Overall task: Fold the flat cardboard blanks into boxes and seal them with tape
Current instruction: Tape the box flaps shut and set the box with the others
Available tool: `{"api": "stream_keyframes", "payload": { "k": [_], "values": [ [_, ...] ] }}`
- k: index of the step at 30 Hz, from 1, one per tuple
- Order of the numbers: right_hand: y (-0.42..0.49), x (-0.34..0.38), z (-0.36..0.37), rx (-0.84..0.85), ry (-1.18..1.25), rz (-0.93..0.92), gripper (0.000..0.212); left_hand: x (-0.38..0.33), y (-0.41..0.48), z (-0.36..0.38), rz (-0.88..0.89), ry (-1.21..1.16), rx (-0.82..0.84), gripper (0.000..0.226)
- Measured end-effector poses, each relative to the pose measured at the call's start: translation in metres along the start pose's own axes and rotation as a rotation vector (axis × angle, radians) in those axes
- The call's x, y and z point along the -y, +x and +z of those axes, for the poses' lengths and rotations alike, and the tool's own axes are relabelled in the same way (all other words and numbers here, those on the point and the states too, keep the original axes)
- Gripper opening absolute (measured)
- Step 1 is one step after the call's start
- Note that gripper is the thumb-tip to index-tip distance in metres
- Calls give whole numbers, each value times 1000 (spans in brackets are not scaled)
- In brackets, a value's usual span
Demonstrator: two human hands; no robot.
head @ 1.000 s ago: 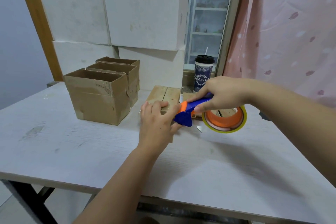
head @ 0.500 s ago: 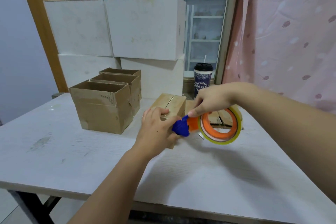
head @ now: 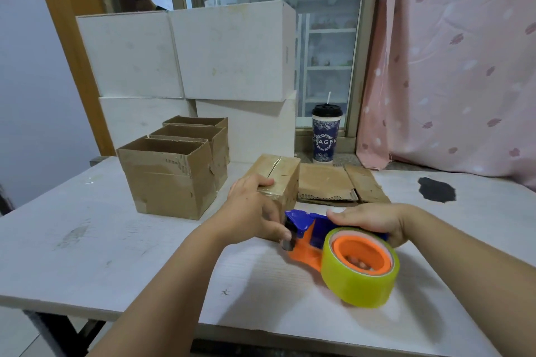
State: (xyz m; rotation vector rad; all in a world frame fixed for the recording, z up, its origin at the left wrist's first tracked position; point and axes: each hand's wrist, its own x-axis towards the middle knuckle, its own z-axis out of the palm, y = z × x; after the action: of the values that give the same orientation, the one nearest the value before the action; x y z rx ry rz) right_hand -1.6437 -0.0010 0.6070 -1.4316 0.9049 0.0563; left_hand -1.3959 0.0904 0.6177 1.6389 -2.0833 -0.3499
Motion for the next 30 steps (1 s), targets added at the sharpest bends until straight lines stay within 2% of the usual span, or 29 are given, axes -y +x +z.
{"api": "stream_keyframes", "payload": {
  "k": [4,8,14,18,21,27,30],
  "values": [
    [4,-13,7,-79,119,5,56,1,-2,-7,-42,-118,66,24],
    [4,-24,12,-39,245,-30,42,1,-3,-14,-59,-144,137,13],
    [-1,-26,18,-79,216,-41,40,6,2,-11,-100,-198,67,17],
    [-1,-27,22,-5,345,11,56,3,1,-8,-101,-191,24,21],
    [1,-31,19,-5,414,-7,58,2,1,-9,-103,-168,25,25],
    [-2,-39,8,-76,438,16,64,2,0,-9,-89,-159,24,39],
    [-6,-39,1,-200,424,33,61,5,1,-6,-67,-105,16,38]
  ]
}}
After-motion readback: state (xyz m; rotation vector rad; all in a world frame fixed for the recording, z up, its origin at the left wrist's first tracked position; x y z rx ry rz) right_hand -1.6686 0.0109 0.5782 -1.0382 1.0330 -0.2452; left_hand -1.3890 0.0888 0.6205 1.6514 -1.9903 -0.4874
